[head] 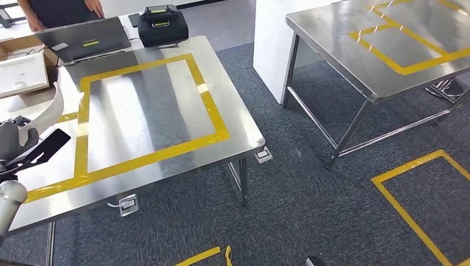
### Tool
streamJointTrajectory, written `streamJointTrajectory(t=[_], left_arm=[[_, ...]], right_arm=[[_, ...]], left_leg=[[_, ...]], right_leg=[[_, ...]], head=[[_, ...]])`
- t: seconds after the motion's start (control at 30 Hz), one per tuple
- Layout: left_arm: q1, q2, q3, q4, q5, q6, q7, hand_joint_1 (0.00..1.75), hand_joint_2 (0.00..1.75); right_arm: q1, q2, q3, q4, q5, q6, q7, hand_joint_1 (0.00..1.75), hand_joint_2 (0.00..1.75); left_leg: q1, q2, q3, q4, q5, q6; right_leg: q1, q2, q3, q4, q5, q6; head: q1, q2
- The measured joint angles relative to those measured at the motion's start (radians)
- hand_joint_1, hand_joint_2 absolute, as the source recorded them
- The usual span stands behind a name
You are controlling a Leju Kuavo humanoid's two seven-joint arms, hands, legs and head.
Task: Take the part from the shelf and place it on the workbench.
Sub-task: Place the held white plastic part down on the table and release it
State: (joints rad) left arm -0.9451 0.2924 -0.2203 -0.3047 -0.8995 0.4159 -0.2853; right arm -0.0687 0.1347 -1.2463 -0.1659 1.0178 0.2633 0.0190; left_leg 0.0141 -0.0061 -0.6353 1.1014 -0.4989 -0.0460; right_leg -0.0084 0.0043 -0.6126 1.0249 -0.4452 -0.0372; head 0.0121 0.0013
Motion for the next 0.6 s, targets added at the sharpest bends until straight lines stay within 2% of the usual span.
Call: streamJointTrajectory(t=[0.07, 0.1, 0.13, 0.17, 0.23, 0.3, 0.37, 0.43, 0.47, 0.5, 0.57, 0.6], left_arm=[[0.0, 0.008, 0.0, 0.004, 0.0, 0.0, -0.001, 1.75, 1.75], [0.002, 0.012, 0.0, 0.007, 0.001, 0.0, -0.002, 1.75, 1.75], [0.005, 0.016, 0.0, 0.01, 0.002, 0.0, -0.004, 1.75, 1.75], [0.007, 0.02, 0.0, 0.012, 0.003, 0.0, -0.006, 1.75, 1.75], [0.007, 0.028, 0.0, 0.014, 0.005, 0.0, -0.01, 1.75, 1.75], [0.005, 0.035, 0.0, 0.014, 0.007, 0.0, -0.011, 1.75, 1.75], [0.005, 0.039, 0.0, 0.015, 0.01, 0.0, -0.011, 1.75, 1.75], [0.007, 0.041, 0.0, 0.015, 0.011, 0.0, -0.01, 1.75, 1.75], [0.007, 0.041, 0.0, 0.015, 0.012, 0.001, -0.01, 1.75, 1.75], [0.007, 0.041, 0.0, 0.015, 0.012, 0.001, -0.009, 1.75, 1.75], [0.009, 0.041, 0.0, 0.017, 0.014, -0.003, -0.009, 1.75, 1.75], [0.013, 0.041, 0.0, 0.017, 0.017, -0.007, -0.013, 1.75, 1.75]], right_arm=[[0.0, 0.0, 0.0, 0.0, 0.001, -0.001, -0.001, 0.0, 0.0], [0.0, 0.0, 0.0, 0.0, 0.002, -0.002, 0.0, 0.0, 0.0], [0.001, 0.0, 0.0, 0.0, 0.002, -0.004, 0.001, 0.0, 0.0], [0.001, 0.0, 0.0, 0.0, 0.001, -0.006, 0.002, 0.0, 0.0], [0.002, 0.001, 0.0, 0.0, 0.0, -0.01, 0.004, 0.0, 0.0], [0.001, 0.002, 0.0, 0.0, 0.0, -0.012, 0.004, 0.0, 0.0], [0.001, 0.002, 0.0, 0.0, 0.0, -0.012, 0.003, 0.0, 0.0], [0.001, 0.001, 0.0, 0.0, 0.0, -0.011, 0.001, 0.0, 0.0], [0.0, 0.001, 0.0, 0.0, 0.001, -0.011, 0.0, 0.0, 0.0], [0.0, 0.001, 0.0, 0.0, 0.002, -0.011, -0.001, 0.0, 0.0], [0.0, 0.002, 0.0, 0.0, 0.003, -0.011, -0.002, 0.0, 0.0], [0.001, 0.001, 0.0, 0.0, 0.004, -0.011, -0.003, 0.0, 0.0]], left_leg=[[0.0, 0.001, -0.066, 0.13, -0.055, -0.005], [0.0, 0.001, -0.096, 0.182, -0.07, -0.006], [0.0, 0.001, -0.111, 0.204, -0.066, -0.006], [0.0, 0.001, -0.107, 0.185, -0.043, -0.005], [-0.001, 0.002, -0.051, 0.058, 0.028, 0.002], [-0.005, 0.004, 0.002, -0.05, 0.063, 0.011], [-0.01, 0.002, 0.016, -0.073, 0.06, 0.021], [-0.006, 0.0, 0.019, -0.077, 0.06, 0.032], [-0.003, 0.0, 0.022, -0.081, 0.06, 0.038], [-0.001, 0.0, 0.025, -0.084, 0.061, 0.043], [0.0, 0.001, 0.027, -0.084, 0.058, 0.048], [0.0, 0.001, 0.028, -0.083, 0.056, 0.049]], right_leg=[[0.002, 0.0, 0.003, 0.0, -0.004, -0.007], [0.002, 0.0, 0.005, 0.001, -0.006, -0.008], [0.003, 0.001, 0.006, 0.002, -0.009, -0.009], [0.003, 0.001, 0.008, 0.004, -0.011, -0.008], [0.003, 0.001, 0.014, 0.008, -0.019, -0.004], [0.007, 0.001, 0.016, 0.013, -0.027, 0.005], [0.009, 0.001, 0.017, 0.012, -0.031, 0.015], [0.009, 0.0, 0.017, 0.015, -0.038, 0.025], [0.008, 0.0, 0.009, 0.035, -0.05, 0.03], [0.008, 0.0, -0.01, 0.073, -0.071, 0.035], [0.004, 0.0, -0.078, 0.201, -0.127, 0.042], [0.002, 0.0, -0.111, 0.259, -0.144, 0.044]], head=[[-0.002, 0.0], [-0.002, 0.0], [-0.002, 0.0], [-0.002, 0.0], [-0.002, 0.0], [-0.003, 0.0], [-0.002, 0.0], [0.0, 0.0], [0.001, 0.0], [0.002, 0.0], [0.005, 0.0], [0.006, 0.0]])
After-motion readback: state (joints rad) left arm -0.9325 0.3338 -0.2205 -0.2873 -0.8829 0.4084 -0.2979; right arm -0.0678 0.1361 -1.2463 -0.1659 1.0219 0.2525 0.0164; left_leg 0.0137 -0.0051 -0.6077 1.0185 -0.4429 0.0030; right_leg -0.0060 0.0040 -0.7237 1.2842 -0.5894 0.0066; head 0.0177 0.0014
